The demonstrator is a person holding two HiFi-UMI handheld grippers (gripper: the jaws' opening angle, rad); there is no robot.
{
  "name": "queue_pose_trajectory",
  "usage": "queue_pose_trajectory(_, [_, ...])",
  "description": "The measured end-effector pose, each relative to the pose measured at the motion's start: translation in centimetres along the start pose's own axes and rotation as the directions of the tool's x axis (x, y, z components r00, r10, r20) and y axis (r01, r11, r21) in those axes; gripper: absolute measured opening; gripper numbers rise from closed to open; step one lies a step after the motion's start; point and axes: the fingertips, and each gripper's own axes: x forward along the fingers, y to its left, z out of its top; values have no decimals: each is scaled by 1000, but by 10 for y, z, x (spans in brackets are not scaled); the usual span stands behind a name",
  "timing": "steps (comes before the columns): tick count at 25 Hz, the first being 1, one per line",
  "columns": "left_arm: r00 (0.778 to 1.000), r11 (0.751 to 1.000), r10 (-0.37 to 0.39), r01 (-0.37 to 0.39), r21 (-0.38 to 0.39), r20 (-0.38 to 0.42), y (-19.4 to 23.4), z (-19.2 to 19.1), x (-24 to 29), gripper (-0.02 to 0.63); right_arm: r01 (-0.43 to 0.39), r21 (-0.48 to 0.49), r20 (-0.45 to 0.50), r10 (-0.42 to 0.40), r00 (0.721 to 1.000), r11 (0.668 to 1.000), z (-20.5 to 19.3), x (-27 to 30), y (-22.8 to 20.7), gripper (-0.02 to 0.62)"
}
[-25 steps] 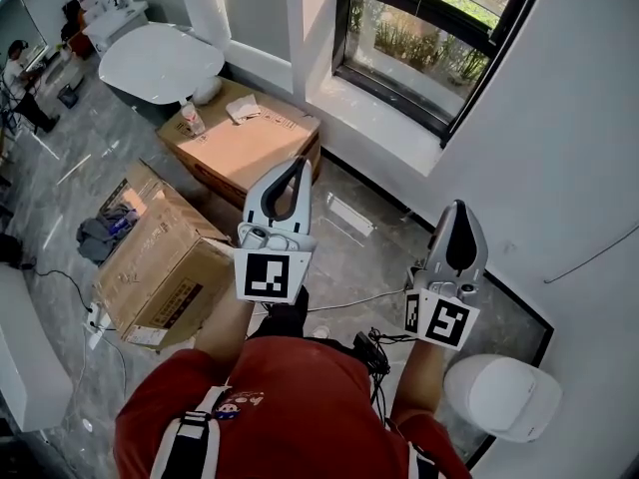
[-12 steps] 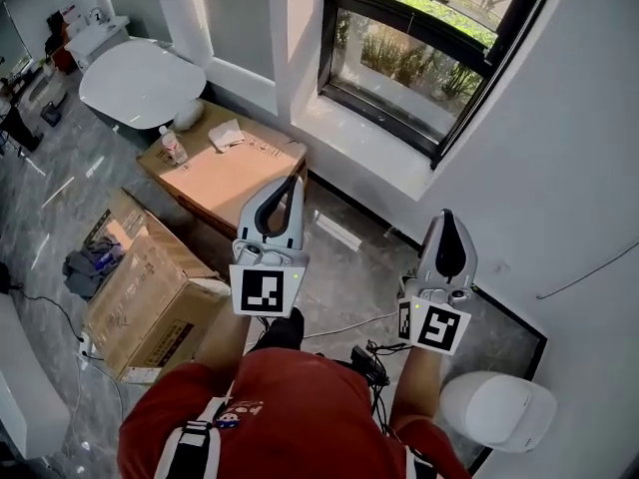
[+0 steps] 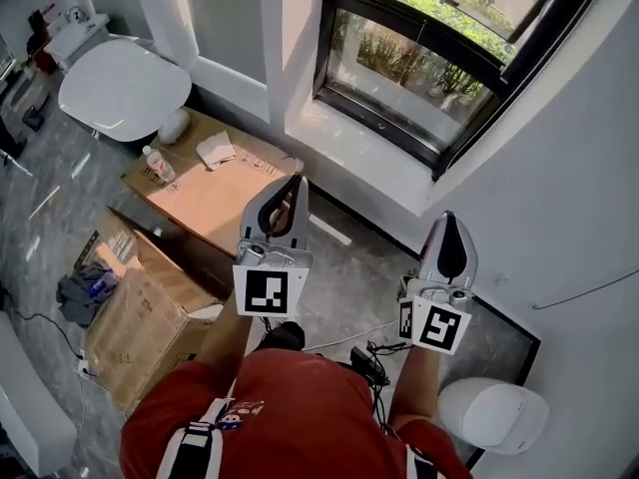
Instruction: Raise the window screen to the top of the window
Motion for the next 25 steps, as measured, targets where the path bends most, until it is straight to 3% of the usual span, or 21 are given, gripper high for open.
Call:
queue_pose_trajectory(11, [1000, 999, -19, 19, -26, -15, 59, -28, 72, 5, 26, -8, -21, -26, 999, 1000, -28, 87, 20, 9])
queue_pose_trajectory(25, [1000, 999, -28, 28, -15, 1, 81, -50, 118, 5, 35, 2, 1, -35, 999, 999, -52, 136, 24, 9])
